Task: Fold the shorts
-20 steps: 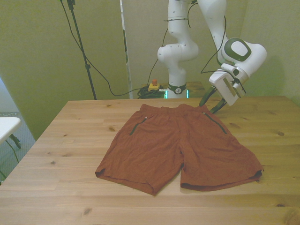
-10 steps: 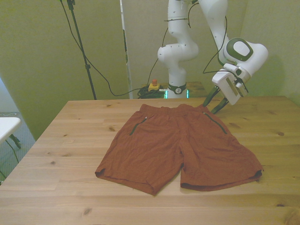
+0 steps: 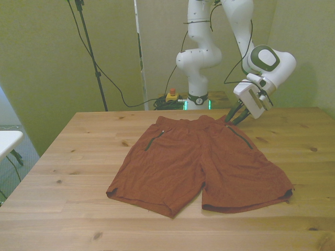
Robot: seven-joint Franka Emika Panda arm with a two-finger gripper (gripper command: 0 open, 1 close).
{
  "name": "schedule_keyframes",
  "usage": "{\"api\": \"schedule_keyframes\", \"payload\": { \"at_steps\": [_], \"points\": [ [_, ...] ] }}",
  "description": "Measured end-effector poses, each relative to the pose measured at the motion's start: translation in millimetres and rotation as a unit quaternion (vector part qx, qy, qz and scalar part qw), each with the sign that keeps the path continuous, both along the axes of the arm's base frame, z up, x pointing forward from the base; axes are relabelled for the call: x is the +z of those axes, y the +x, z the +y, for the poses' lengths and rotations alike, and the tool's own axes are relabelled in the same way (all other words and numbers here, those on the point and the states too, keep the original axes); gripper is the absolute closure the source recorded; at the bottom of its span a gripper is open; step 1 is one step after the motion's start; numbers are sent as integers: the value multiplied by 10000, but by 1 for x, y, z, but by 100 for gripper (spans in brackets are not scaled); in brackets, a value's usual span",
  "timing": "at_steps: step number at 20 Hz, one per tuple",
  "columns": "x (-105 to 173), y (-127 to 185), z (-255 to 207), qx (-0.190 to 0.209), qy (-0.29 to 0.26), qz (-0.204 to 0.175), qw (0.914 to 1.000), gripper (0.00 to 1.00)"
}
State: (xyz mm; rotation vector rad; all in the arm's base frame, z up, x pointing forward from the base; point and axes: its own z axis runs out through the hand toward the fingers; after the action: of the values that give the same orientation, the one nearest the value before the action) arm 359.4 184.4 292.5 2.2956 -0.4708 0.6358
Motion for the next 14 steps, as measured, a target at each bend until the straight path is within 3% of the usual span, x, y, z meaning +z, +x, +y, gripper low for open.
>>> {"api": "schedule_keyframes", "payload": {
  "at_steps": [14],
  "points": [
    [-3,15,-21,-379,196,-3,9991,100]
  ]
}}
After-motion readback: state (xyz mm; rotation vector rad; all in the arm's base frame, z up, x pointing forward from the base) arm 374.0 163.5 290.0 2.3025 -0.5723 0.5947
